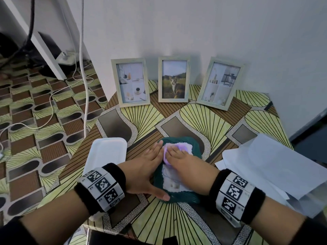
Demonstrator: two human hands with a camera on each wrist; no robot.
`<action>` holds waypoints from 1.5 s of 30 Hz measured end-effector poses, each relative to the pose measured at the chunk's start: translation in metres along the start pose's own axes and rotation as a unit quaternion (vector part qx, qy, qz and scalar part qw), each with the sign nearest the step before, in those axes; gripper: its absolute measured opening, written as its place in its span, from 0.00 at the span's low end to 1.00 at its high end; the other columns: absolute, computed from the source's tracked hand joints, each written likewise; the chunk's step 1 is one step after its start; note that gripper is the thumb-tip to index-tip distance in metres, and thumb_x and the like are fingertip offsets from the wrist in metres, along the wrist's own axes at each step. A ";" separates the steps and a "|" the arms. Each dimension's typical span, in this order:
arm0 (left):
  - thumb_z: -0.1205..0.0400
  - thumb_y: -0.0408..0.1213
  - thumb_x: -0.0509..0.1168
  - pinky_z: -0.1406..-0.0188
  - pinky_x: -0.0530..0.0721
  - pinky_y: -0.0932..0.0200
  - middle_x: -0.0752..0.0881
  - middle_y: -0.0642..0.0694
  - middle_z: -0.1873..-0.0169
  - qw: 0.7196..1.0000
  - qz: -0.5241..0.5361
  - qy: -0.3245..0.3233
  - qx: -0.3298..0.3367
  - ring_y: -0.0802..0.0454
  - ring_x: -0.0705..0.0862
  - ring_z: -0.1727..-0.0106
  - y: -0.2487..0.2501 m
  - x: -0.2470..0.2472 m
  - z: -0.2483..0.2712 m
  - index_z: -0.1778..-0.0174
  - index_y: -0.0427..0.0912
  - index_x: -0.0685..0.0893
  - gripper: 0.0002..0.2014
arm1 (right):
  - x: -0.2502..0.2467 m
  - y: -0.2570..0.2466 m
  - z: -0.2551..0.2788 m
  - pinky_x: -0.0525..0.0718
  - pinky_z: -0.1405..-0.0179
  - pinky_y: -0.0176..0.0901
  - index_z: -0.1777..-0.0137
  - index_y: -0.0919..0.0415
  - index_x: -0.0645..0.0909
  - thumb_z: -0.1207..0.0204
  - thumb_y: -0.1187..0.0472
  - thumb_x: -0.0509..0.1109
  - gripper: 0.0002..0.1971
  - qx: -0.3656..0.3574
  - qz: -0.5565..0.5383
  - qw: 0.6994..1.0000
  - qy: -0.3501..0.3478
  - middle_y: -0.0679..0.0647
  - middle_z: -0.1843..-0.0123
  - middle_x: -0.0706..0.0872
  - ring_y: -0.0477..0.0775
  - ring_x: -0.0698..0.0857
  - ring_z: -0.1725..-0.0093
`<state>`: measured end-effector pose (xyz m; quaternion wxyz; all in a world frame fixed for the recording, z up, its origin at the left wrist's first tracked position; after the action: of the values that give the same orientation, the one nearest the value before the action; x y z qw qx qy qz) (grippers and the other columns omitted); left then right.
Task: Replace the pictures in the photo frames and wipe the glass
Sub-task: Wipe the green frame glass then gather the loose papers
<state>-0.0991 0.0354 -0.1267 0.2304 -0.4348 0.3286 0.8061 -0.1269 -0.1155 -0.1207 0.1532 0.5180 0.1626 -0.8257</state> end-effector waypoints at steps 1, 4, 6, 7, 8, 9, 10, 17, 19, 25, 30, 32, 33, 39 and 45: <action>0.36 0.78 0.64 0.22 0.29 0.64 0.20 0.53 0.21 1.000 0.000 0.000 0.000 0.62 0.20 0.22 0.000 0.000 0.000 0.18 0.48 0.25 0.68 | 0.002 -0.002 0.003 0.41 0.16 0.50 0.14 0.65 0.38 0.15 0.62 0.62 0.40 -0.010 -0.001 1.000 -0.008 0.60 0.12 0.37 0.58 0.38 0.13; 0.35 0.78 0.64 0.26 0.26 0.67 0.20 0.52 0.21 1.000 -0.001 -0.002 -0.003 0.62 0.19 0.23 0.000 0.000 -0.001 0.18 0.45 0.26 0.68 | 0.010 -0.015 0.012 0.38 0.16 0.50 0.14 0.63 0.37 0.18 0.64 0.65 0.44 -0.041 0.005 0.999 -0.035 0.61 0.12 0.35 0.58 0.36 0.13; 0.35 0.78 0.65 0.29 0.25 0.69 0.20 0.52 0.22 1.000 0.000 -0.002 -0.005 0.63 0.17 0.25 0.000 0.000 -0.001 0.18 0.44 0.26 0.69 | 0.014 -0.022 0.020 0.37 0.17 0.49 0.14 0.63 0.37 0.18 0.65 0.65 0.44 -0.064 0.009 0.997 -0.042 0.60 0.12 0.36 0.57 0.37 0.13; 0.35 0.78 0.65 0.28 0.25 0.69 0.20 0.52 0.22 1.000 0.001 -0.002 -0.008 0.63 0.18 0.25 0.000 0.000 -0.001 0.18 0.44 0.26 0.69 | 0.014 -0.024 0.025 0.37 0.17 0.48 0.13 0.62 0.38 0.18 0.66 0.65 0.43 -0.076 0.005 0.996 -0.040 0.59 0.12 0.37 0.56 0.37 0.13; 0.36 0.78 0.65 0.28 0.25 0.69 0.20 0.52 0.22 1.000 0.003 -0.003 -0.010 0.62 0.19 0.23 0.001 -0.001 0.000 0.18 0.44 0.26 0.69 | 0.014 -0.023 0.031 0.37 0.17 0.47 0.13 0.61 0.40 0.19 0.67 0.64 0.42 -0.088 -0.002 0.996 -0.032 0.58 0.11 0.39 0.55 0.39 0.13; 0.36 0.77 0.66 0.27 0.26 0.69 0.21 0.52 0.21 1.000 0.004 -0.003 -0.013 0.62 0.21 0.22 0.001 -0.001 0.000 0.18 0.44 0.26 0.69 | 0.013 -0.022 0.037 0.39 0.16 0.46 0.13 0.59 0.43 0.19 0.69 0.63 0.41 -0.101 -0.016 0.995 -0.018 0.56 0.11 0.41 0.53 0.40 0.13; 0.36 0.77 0.66 0.27 0.27 0.68 0.21 0.51 0.21 1.000 0.004 -0.003 -0.014 0.61 0.22 0.21 0.002 -0.002 0.001 0.18 0.44 0.26 0.70 | 0.011 -0.020 0.044 0.42 0.14 0.45 0.12 0.58 0.48 0.19 0.70 0.62 0.39 -0.113 -0.034 0.993 -0.003 0.54 0.11 0.44 0.51 0.43 0.12; 0.36 0.75 0.69 0.23 0.31 0.65 0.21 0.52 0.21 1.000 0.005 -0.012 -0.025 0.60 0.25 0.19 0.004 -0.006 0.002 0.19 0.46 0.25 0.70 | 0.008 0.005 0.091 0.56 0.17 0.34 0.23 0.57 0.77 0.23 0.70 0.59 0.27 -0.153 -0.124 0.978 0.069 0.51 0.19 0.73 0.46 0.66 0.18; 0.35 0.75 0.69 0.25 0.30 0.67 0.20 0.53 0.21 1.000 0.007 -0.014 -0.022 0.62 0.24 0.21 0.005 -0.006 0.002 0.19 0.46 0.25 0.69 | 0.010 0.015 0.091 0.65 0.19 0.45 0.23 0.54 0.76 0.22 0.70 0.58 0.28 -0.138 -0.084 0.985 0.061 0.48 0.18 0.72 0.45 0.64 0.17; 0.35 0.74 0.69 0.30 0.25 0.69 0.20 0.53 0.22 1.000 0.008 -0.017 -0.019 0.63 0.23 0.22 0.005 -0.005 0.003 0.18 0.47 0.25 0.69 | -0.006 0.024 0.069 0.75 0.31 0.51 0.40 0.54 0.79 0.29 0.72 0.59 0.20 -0.102 0.044 0.993 0.039 0.46 0.26 0.76 0.54 0.71 0.24; 0.35 0.74 0.69 0.29 0.26 0.70 0.19 0.53 0.22 1.000 0.010 -0.014 -0.016 0.62 0.23 0.21 0.004 -0.005 0.003 0.19 0.47 0.24 0.69 | -0.016 0.031 0.045 0.75 0.27 0.54 0.27 0.56 0.74 0.24 0.72 0.61 0.26 -0.041 0.069 0.997 0.019 0.53 0.19 0.70 0.59 0.73 0.23; 0.35 0.75 0.69 0.26 0.29 0.69 0.19 0.53 0.22 1.000 0.007 -0.014 -0.015 0.61 0.23 0.20 0.003 -0.004 0.002 0.19 0.48 0.24 0.69 | -0.017 0.029 0.035 0.78 0.29 0.57 0.22 0.58 0.68 0.23 0.71 0.60 0.28 -0.020 0.083 0.996 0.011 0.57 0.19 0.68 0.62 0.75 0.25; 0.35 0.75 0.69 0.26 0.30 0.69 0.19 0.54 0.22 1.000 0.006 -0.014 -0.015 0.61 0.24 0.20 0.003 -0.004 0.002 0.19 0.48 0.24 0.70 | -0.018 0.027 0.030 0.77 0.29 0.57 0.20 0.60 0.64 0.22 0.71 0.61 0.29 -0.012 0.087 0.996 0.009 0.59 0.18 0.66 0.63 0.74 0.24; 0.36 0.75 0.69 0.24 0.30 0.68 0.20 0.52 0.21 1.000 0.007 -0.003 -0.009 0.60 0.24 0.19 0.003 -0.004 0.001 0.20 0.48 0.22 0.70 | -0.023 0.007 0.003 0.59 0.21 0.48 0.15 0.64 0.54 0.23 0.62 0.71 0.40 -0.016 0.102 0.995 0.013 0.61 0.15 0.59 0.60 0.61 0.16; 0.37 0.75 0.70 0.25 0.30 0.69 0.21 0.52 0.20 1.000 0.013 0.005 -0.014 0.61 0.25 0.19 0.002 -0.004 0.001 0.19 0.46 0.24 0.71 | -0.011 -0.012 -0.012 0.51 0.15 0.51 0.14 0.66 0.52 0.21 0.49 0.70 0.43 -0.007 0.088 0.996 0.027 0.62 0.13 0.53 0.60 0.52 0.14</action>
<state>-0.0991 0.0349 -0.1225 0.2122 -0.4376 0.3242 0.8114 -0.1177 -0.0987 -0.1142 0.2245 0.5515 0.1262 -0.7934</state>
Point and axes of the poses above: each hand's wrist, its own z-axis away from the middle knuckle, its own x-axis out of the palm, y = z × x, the point moved 3 cm from there along -z, towards the middle knuckle
